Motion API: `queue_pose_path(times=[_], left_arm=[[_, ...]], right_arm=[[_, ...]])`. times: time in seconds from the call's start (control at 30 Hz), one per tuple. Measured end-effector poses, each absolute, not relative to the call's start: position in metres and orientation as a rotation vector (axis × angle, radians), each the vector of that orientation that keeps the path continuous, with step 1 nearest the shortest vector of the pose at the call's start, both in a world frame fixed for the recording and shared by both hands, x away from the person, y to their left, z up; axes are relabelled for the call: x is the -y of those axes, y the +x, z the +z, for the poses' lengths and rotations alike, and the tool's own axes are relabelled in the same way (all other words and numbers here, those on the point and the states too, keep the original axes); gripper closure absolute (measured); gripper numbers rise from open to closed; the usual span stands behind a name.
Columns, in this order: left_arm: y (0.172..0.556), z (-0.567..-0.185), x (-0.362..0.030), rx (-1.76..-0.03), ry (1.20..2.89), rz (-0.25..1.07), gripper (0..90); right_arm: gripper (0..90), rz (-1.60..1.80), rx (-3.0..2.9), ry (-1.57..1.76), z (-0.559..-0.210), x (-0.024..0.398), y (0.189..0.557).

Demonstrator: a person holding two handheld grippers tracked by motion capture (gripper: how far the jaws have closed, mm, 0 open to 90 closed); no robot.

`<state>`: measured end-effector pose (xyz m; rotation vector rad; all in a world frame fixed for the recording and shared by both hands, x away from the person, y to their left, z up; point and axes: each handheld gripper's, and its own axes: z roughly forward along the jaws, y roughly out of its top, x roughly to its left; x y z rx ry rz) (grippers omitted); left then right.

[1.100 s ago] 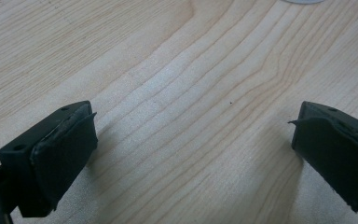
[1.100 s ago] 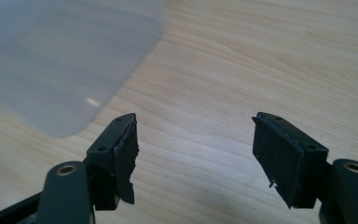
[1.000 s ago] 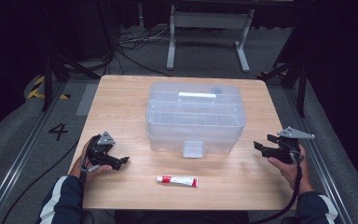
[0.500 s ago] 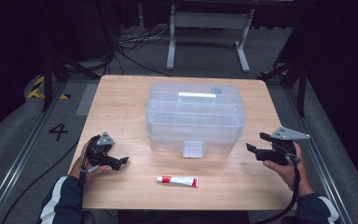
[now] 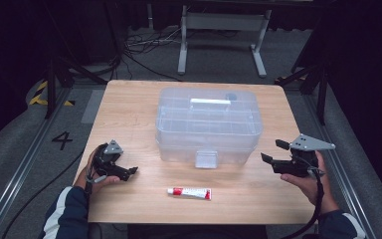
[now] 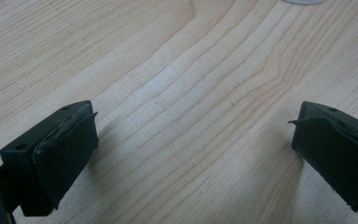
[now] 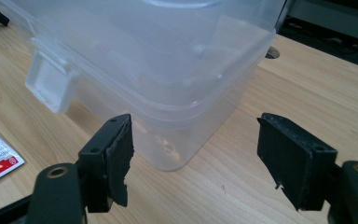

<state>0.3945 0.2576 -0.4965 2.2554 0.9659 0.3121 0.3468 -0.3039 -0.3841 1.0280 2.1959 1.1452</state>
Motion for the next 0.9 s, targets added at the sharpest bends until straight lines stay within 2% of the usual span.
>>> queue_pose_path(times=[0.9], left_arm=[[0.396, -0.497, -0.257, -0.972, 2.252, 0.312, 0.4]], right_arm=[[31.0, 1.102, -2.222, 0.884, -0.332, 0.296, 0.363]])
